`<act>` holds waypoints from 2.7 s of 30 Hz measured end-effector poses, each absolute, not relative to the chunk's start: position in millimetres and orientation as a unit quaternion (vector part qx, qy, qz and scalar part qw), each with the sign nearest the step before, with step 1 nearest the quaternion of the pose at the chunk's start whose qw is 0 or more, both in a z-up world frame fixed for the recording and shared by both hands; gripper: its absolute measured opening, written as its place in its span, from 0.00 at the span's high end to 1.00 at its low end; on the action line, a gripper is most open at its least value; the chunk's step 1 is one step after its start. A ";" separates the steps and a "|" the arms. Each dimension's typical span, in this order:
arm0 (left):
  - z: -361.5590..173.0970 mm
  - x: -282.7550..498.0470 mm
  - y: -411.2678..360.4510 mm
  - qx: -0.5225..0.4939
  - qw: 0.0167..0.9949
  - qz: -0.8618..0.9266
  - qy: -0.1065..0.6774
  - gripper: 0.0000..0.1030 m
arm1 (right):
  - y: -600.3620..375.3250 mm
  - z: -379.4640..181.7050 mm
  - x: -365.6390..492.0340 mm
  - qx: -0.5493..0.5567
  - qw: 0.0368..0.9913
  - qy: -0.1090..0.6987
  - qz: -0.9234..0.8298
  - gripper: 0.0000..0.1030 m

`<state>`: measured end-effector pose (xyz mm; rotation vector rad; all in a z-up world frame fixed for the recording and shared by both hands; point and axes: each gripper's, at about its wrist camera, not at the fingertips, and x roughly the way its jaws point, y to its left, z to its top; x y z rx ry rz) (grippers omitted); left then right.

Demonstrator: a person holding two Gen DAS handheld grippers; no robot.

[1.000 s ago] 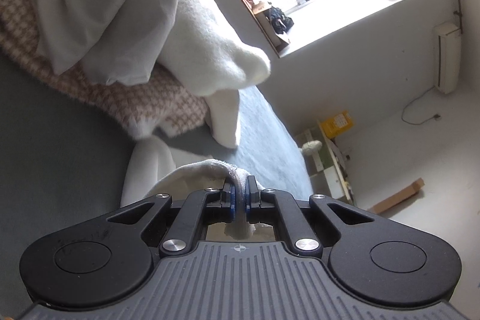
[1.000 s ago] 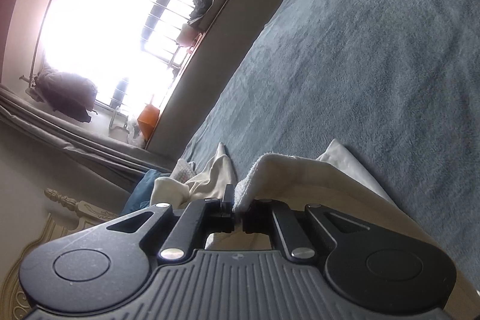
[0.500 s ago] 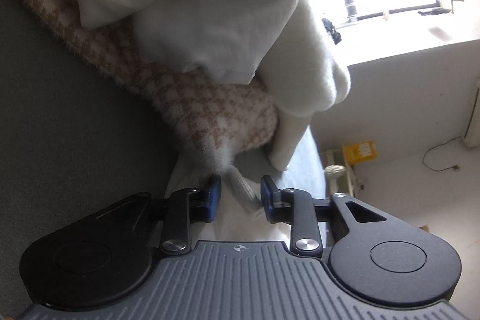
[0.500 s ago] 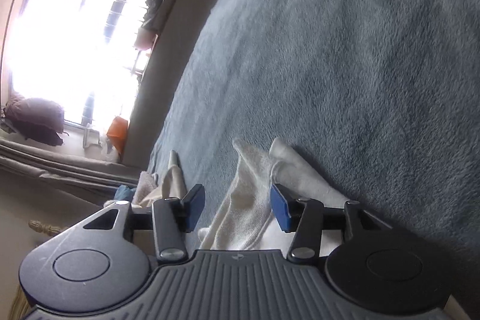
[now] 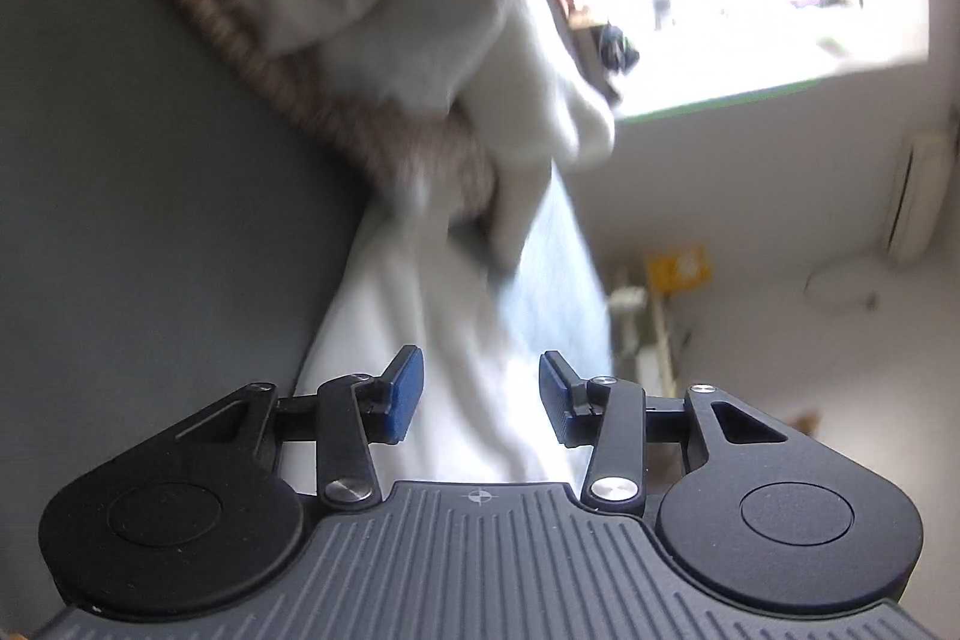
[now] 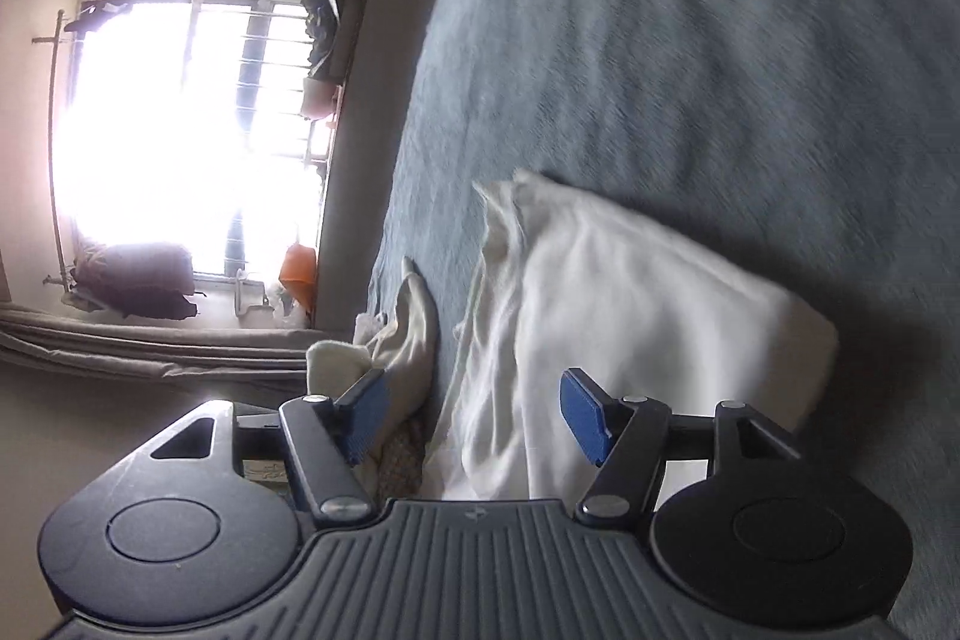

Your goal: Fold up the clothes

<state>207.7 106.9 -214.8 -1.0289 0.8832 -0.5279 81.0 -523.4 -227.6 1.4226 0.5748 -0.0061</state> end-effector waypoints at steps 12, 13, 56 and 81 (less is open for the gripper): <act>-243.5 105.7 69.8 -0.377 0.775 -0.212 0.461 0.44 | -482.3 -288.1 46.7 0.665 0.676 0.311 -0.065 0.36; -246.6 106.5 67.6 -0.382 0.778 -0.211 0.452 0.44 | -481.7 -289.1 49.8 0.666 0.677 0.306 -0.066 0.35; -220.4 107.4 103.9 -0.474 0.795 -0.165 0.341 0.93 | -437.5 -229.5 45.9 0.551 0.795 0.252 -0.036 0.89; -239.1 -17.4 168.7 -0.353 0.795 -0.153 0.468 0.66 | -448.5 -278.7 -74.4 0.678 0.602 0.409 -0.104 0.45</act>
